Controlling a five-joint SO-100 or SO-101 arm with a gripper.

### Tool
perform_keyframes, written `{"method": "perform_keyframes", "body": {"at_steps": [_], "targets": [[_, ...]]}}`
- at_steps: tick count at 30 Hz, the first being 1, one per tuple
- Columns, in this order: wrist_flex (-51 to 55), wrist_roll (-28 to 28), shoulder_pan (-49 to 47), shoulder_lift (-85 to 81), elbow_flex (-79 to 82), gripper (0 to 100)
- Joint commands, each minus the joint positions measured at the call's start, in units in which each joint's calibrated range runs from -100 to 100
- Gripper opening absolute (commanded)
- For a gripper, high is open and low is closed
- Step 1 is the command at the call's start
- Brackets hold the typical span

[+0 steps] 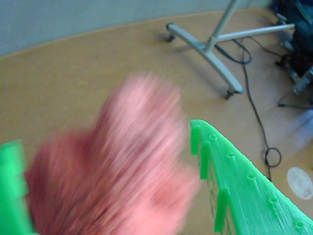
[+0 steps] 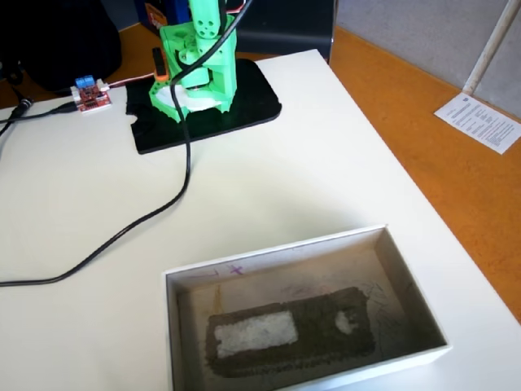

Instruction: Remove orange objects from table

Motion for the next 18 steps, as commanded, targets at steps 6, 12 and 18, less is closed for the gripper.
{"method": "perform_keyframes", "body": {"at_steps": [6,12,18], "targets": [[-4.6,0.6,-0.5,-7.5,5.6,57],[-4.6,-6.4,5.2,-12.0,11.1,57],[6.4,-11.0,37.3,-33.8,49.1,57]]}}
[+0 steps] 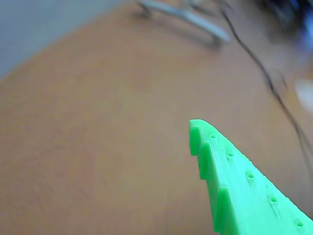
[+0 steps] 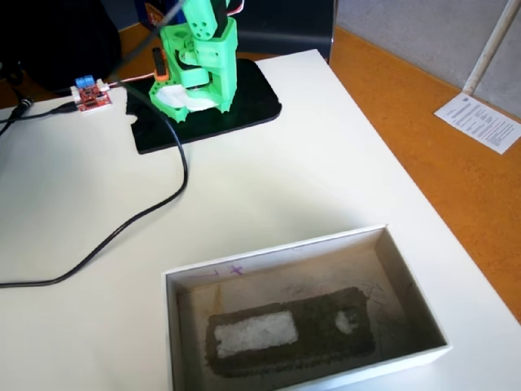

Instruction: Remove orange objects from table

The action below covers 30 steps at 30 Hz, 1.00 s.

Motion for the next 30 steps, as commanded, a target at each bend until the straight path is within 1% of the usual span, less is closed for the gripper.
{"method": "perform_keyframes", "body": {"at_steps": [1,3,5,6,7,9,11,12,16,17,18,19,20,30], "targets": [[6.1,1.7,25.0,-20.4,31.4,57],[9.5,1.5,34.0,-32.6,45.7,57],[15.1,2.1,40.3,-48.1,59.0,57],[23.2,2.8,42.7,-58.0,63.3,56],[36.6,2.2,44.0,-65.7,63.2,56],[54.4,1.6,45.7,-76.6,63.2,56],[64.3,2.0,46.9,-77.7,63.1,56],[69.1,0.1,49.1,-77.7,63.3,56],[69.2,-3.4,50.8,-77.7,63.3,56],[69.2,-5.3,51.0,-77.7,63.3,56],[69.2,-9.1,51.0,-77.6,63.3,56],[69.2,-11.6,51.0,-77.6,63.3,56],[69.1,-13.0,51.0,-77.6,63.3,56],[69.1,-13.1,47.5,-77.6,63.3,56]]}}
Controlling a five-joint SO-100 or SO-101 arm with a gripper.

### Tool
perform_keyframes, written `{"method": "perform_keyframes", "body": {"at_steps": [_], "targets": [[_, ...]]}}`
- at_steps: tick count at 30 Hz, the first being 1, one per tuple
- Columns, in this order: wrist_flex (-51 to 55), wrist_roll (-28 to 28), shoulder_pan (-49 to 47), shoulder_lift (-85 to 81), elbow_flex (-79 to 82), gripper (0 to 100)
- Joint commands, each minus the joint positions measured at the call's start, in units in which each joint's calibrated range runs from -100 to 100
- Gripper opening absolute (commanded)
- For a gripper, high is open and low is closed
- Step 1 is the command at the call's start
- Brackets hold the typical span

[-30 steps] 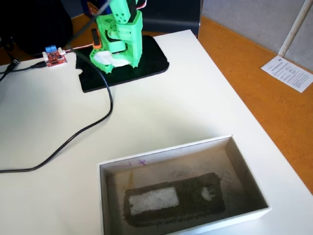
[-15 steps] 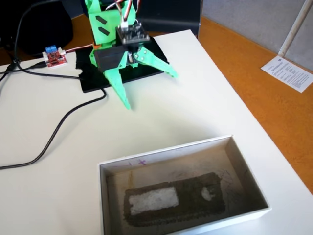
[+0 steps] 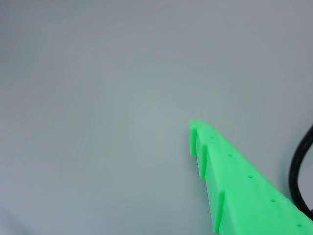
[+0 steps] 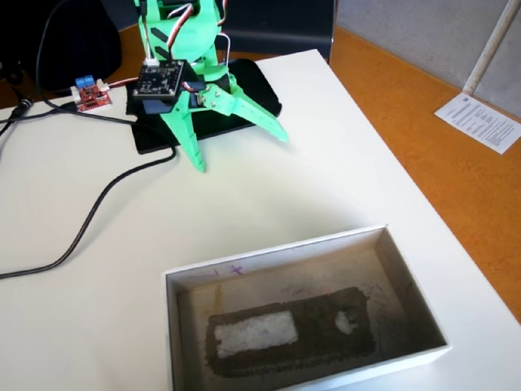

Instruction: Remove orange objects from table

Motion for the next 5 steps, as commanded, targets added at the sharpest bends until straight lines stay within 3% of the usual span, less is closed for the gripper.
{"method": "perform_keyframes", "body": {"at_steps": [1,5], "targets": [[0.1,-0.3,-1.4,-0.2,-0.2,56],[0.1,-0.3,-3.3,-0.2,-0.2,56]]}}
